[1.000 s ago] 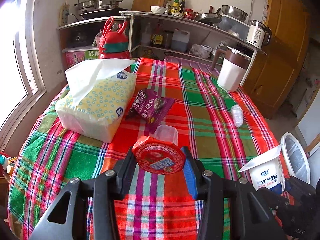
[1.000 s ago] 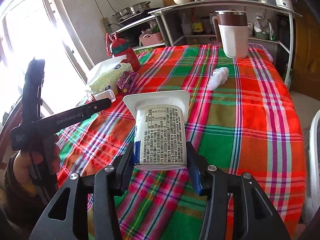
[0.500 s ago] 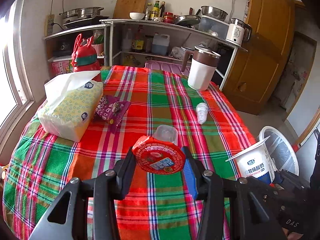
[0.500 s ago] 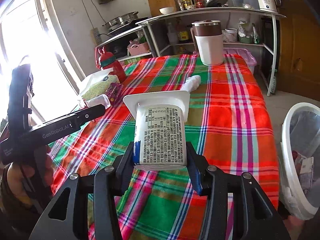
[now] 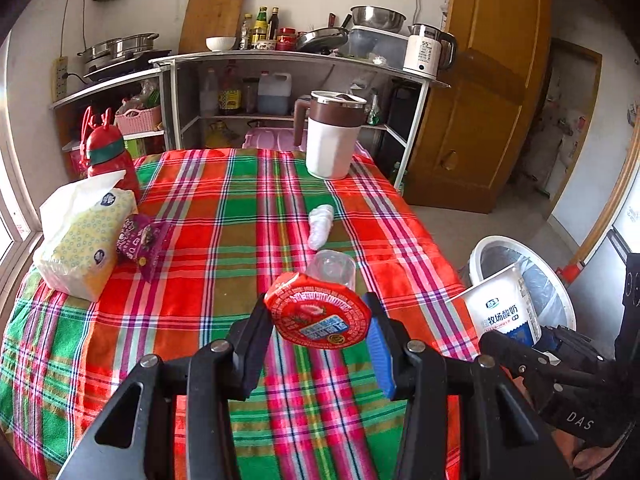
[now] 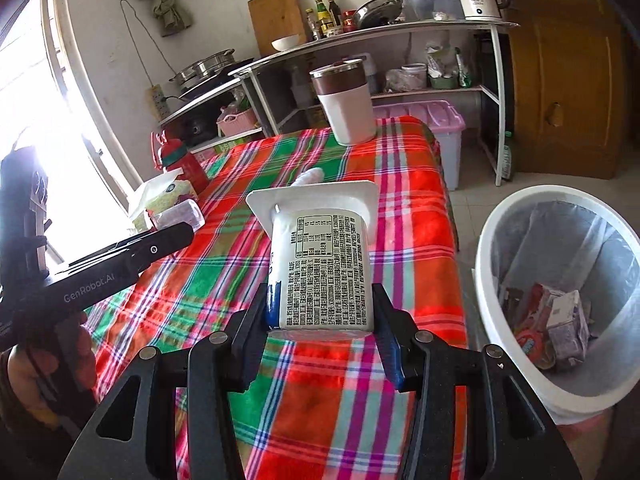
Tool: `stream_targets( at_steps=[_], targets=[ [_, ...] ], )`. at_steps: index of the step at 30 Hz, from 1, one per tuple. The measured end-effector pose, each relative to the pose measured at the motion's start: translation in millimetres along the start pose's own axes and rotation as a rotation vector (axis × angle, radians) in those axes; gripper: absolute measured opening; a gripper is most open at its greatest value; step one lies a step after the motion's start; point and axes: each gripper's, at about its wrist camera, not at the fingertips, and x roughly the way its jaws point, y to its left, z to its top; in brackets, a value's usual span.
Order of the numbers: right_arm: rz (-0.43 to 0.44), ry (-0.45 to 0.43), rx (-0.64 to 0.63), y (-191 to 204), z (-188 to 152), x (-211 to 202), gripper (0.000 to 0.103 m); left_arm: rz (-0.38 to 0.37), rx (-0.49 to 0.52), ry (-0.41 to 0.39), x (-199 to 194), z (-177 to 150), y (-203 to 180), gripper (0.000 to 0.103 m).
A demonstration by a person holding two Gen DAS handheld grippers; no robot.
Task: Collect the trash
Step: 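Carry the red-lidded cup in the left tool and yogurt cup in the right tool over the bin, then open the left tool dropping the red-lidded cup while the right tool drops the yogurt cup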
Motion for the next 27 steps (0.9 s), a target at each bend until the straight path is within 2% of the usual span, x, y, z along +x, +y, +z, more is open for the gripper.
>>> stream_targets(
  at_steps=[13, 27],
  targets=[
    [-0.093, -0.067, 0.079, -54, -1, -39, 0.049, -0.087, 0.103, 0.005, 9, 7, -72, 0.047],
    [-0.236, -0.064, 0.174, -120, -9, -65, 0.049, -0.185, 0.214, 0.048, 27, 3, -153, 0.047]
  ],
)
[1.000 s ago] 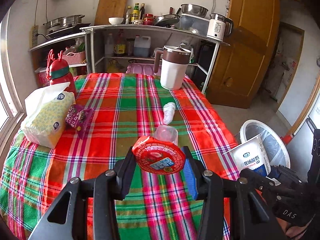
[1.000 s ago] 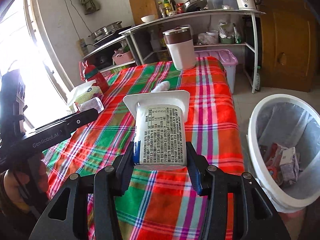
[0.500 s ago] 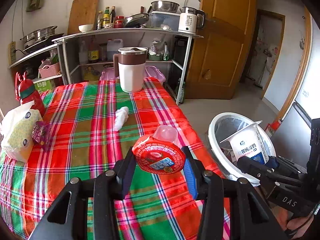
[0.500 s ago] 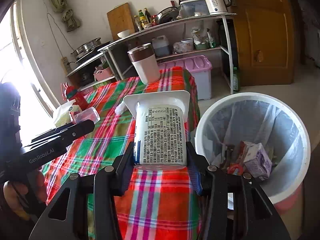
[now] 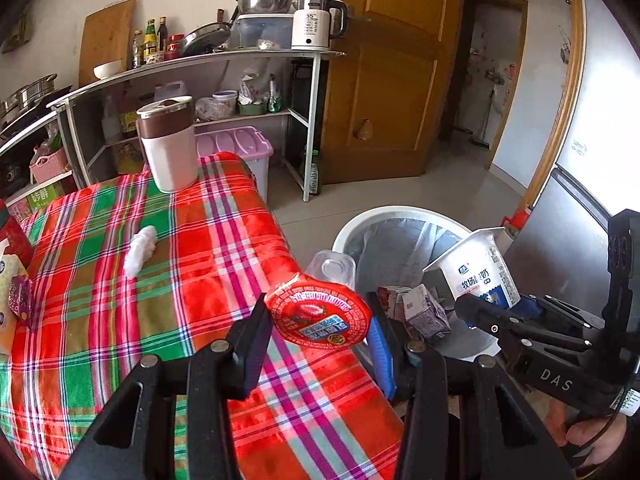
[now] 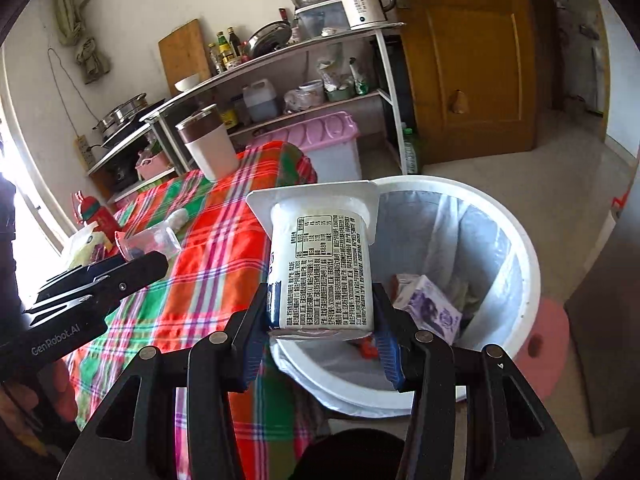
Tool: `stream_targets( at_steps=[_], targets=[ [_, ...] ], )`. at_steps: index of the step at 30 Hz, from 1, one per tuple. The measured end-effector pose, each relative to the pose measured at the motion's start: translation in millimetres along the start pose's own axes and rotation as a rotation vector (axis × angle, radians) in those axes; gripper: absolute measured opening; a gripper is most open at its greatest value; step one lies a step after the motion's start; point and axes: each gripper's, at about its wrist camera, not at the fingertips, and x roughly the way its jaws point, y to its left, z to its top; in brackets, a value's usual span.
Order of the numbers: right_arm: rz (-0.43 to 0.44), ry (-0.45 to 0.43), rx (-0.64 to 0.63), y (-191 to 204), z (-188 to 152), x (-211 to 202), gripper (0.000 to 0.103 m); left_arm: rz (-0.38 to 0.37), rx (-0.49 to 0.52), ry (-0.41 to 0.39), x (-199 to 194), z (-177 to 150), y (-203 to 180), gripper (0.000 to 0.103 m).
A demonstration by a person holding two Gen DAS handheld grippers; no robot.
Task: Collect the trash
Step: 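Open the left tool dropping the red-lidded cup while the right tool drops the yogurt cup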
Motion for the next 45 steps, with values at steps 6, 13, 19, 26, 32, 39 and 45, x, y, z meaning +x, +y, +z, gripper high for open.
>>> stream_targets(
  at_steps=[6, 13, 19, 26, 32, 39, 45],
  targets=[
    [-0.082, 0.024, 0.032, -30, 3, 1, 0.049, -0.04, 0.038, 0.023, 17, 6, -30, 0.047],
    [-0.126, 0.048, 0.064, -55, 1, 3, 0.049, -0.071, 0.069, 0.051, 35, 7, -57, 0.047],
    [-0.169, 0.067, 0.067, -68, 2, 9, 0.049, -0.08, 0.068, 0.069, 42, 8, -64, 0.047],
    [-0.183, 0.079, 0.053, -68, 0, 12, 0.058, -0.075, 0.054, 0.069, 42, 8, -60, 0.062],
    [-0.184, 0.067, 0.065, -63, 0, 9, 0.06, -0.067, 0.037, 0.059, 36, 6, -51, 0.063],
    [-0.164, 0.044, 0.053, -44, 2, 4, 0.06, -0.043, 0.008, 0.032, 21, 2, -31, 0.063],
    [-0.119, 0.013, 0.038, -18, 3, 0, 0.06, -0.014, -0.03, 0.003, 4, -3, -5, 0.064]
  ],
)
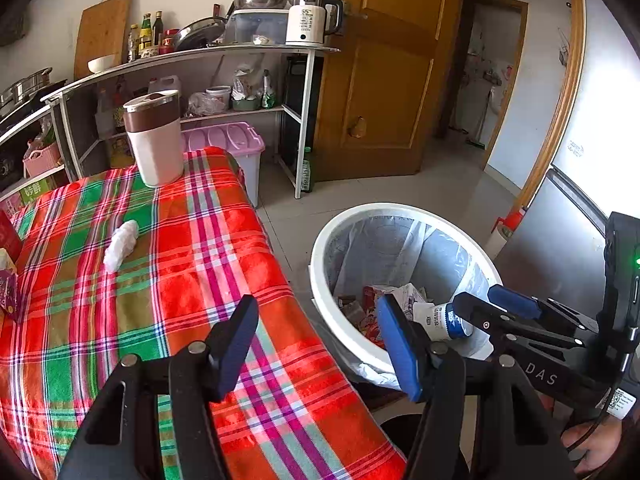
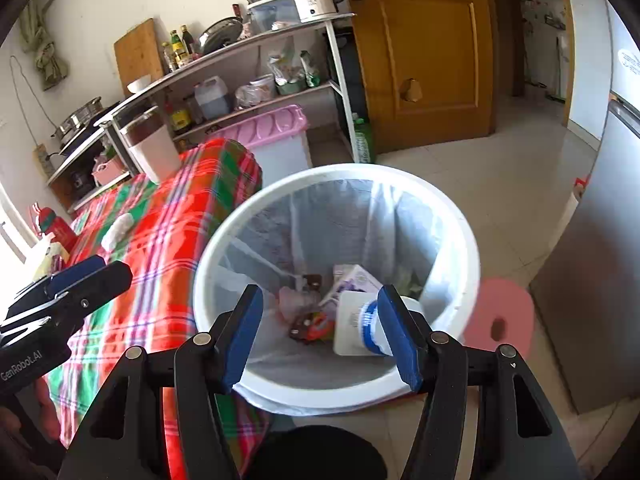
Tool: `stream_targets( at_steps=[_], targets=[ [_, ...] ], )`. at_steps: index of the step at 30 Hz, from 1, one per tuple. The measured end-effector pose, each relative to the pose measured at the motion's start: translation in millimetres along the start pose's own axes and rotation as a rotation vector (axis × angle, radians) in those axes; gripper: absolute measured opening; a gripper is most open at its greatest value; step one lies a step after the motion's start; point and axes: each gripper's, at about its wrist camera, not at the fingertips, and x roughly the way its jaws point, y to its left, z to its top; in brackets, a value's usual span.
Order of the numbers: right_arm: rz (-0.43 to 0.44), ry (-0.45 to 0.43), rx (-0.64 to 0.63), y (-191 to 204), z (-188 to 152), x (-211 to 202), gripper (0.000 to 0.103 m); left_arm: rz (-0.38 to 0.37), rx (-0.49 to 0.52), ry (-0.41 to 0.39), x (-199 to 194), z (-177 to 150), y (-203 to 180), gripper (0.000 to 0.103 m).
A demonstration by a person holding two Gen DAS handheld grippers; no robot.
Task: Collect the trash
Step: 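Open the left tool dropping the red-lidded cup while the right tool drops the yogurt cup, then move both tools back over the table toward the purple wrapper and white bag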
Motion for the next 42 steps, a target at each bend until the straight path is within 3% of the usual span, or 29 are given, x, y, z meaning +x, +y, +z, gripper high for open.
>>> stream_targets(
  at_steps=[11, 19, 31, 42],
  targets=[
    [0.074, 0.005, -0.071, 57, 1, 11, 0.06, 0.106, -0.102, -0.04, -27, -12, 67, 0.064],
    [0.134, 0.009, -0.136, 109, 10, 29, 0.06, 0.237, -0.217, -0.054, -41, -23, 137, 0.064],
    [0.214, 0.056, -0.19, 178, 25, 69, 0.06, 0.366, -0.346, -0.068, -61, -34, 230, 0.064],
    [0.227, 0.094, -0.204, 222, 46, 112, 0.06, 0.421, -0.432, -0.049, -60, -40, 289, 0.064]
  ],
)
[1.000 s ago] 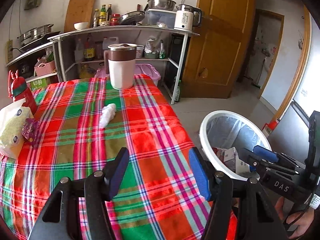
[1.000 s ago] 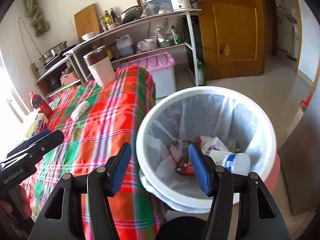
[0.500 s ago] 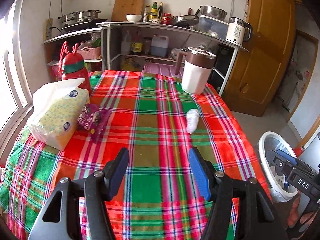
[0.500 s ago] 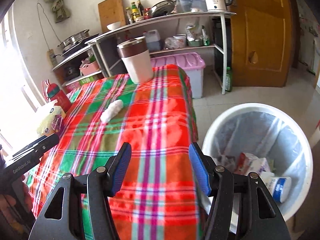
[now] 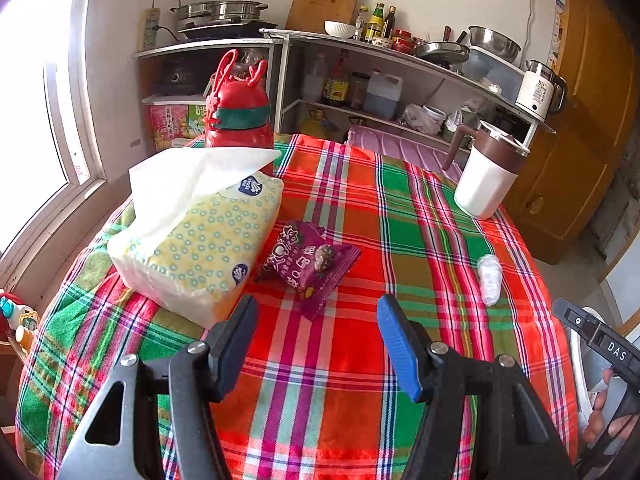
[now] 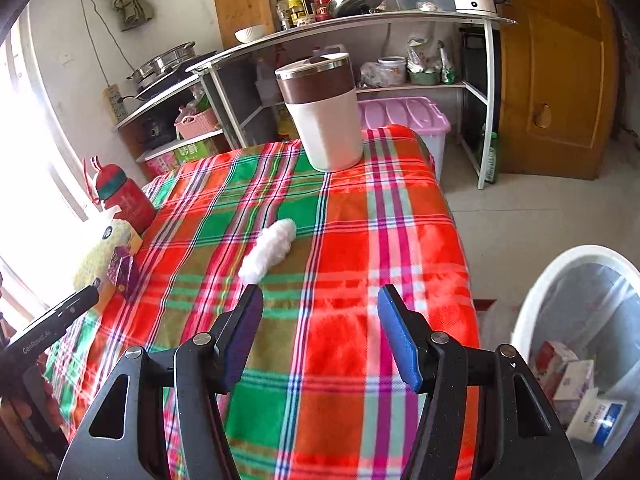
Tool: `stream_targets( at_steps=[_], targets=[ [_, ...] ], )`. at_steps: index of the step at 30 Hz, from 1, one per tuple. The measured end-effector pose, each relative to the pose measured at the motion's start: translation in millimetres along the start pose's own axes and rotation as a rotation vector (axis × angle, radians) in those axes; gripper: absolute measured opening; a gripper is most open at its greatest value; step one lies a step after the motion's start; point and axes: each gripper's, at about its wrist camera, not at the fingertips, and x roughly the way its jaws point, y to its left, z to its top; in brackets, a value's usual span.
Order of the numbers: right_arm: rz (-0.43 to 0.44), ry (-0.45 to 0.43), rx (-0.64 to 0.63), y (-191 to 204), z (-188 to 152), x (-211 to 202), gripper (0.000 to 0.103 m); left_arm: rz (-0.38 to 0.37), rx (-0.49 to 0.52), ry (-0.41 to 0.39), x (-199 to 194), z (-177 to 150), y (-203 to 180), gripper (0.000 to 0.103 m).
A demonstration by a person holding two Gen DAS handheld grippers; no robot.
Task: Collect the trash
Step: 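Move both tools back over the table toward the purple wrapper and white bag, then grasp the purple snack wrapper with the left tool while the right tool grasps the white plastic bag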
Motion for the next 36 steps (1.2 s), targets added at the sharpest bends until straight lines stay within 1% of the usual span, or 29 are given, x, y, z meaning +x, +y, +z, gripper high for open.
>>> stream_targets(
  at_steps=[5, 10, 12, 14, 17, 21, 22, 24, 27, 29, 30, 31, 32, 33, 34, 36],
  targets=[
    [0.002, 0.013, -0.014, 8, 12, 19, 0.06, 0.006, -0.005, 0.006, 13, 8, 4, 0.064],
    [0.003, 0.036, 0.0, 10, 19, 39, 0.06, 0.012, -0.006, 0.011, 25, 16, 5, 0.064],
    [0.006, 0.043, 0.0, 12, 24, 47, 0.06, 0.015, 0.008, 0.009, 30, 18, 3, 0.065],
    [0.011, 0.046, -0.01, 16, 28, 53, 0.06, 0.026, 0.026, 0.012, 36, 22, 1, 0.068],
    [0.025, 0.062, -0.024, 22, 32, 64, 0.06, 0.036, 0.033, 0.021, 44, 25, 1, 0.068],
    [0.015, 0.088, -0.048, 30, 32, 76, 0.06, 0.045, 0.06, 0.04, 55, 24, -3, 0.069],
    [0.004, 0.103, -0.049, 32, 32, 80, 0.06, 0.047, 0.065, 0.053, 59, 23, -4, 0.068],
    [0.007, 0.115, -0.033, 32, 31, 85, 0.06, 0.047, 0.077, 0.055, 62, 22, -6, 0.068],
    [0.006, 0.112, -0.025, 30, 29, 86, 0.06, 0.052, 0.091, 0.046, 63, 21, -8, 0.068],
    [0.005, 0.108, -0.031, 31, 28, 86, 0.06, 0.046, 0.084, 0.052, 64, 22, -7, 0.067],
    [0.005, 0.106, -0.034, 31, 27, 85, 0.055, 0.051, 0.086, 0.051, 64, 21, -7, 0.066],
    [0.009, 0.106, -0.036, 32, 26, 85, 0.051, 0.054, 0.092, 0.047, 64, 21, -8, 0.063],
    [0.014, 0.109, -0.035, 32, 26, 85, 0.042, 0.051, 0.097, 0.045, 63, 21, -9, 0.061],
    [0.018, 0.113, -0.032, 33, 26, 86, 0.038, 0.049, 0.1, 0.045, 63, 21, -9, 0.06],
    [0.023, 0.117, -0.031, 33, 25, 87, 0.037, 0.049, 0.1, 0.046, 63, 20, -9, 0.057],
    [0.028, 0.115, -0.034, 34, 24, 87, 0.032, 0.043, 0.105, 0.046, 63, 20, -10, 0.052]
  ],
)
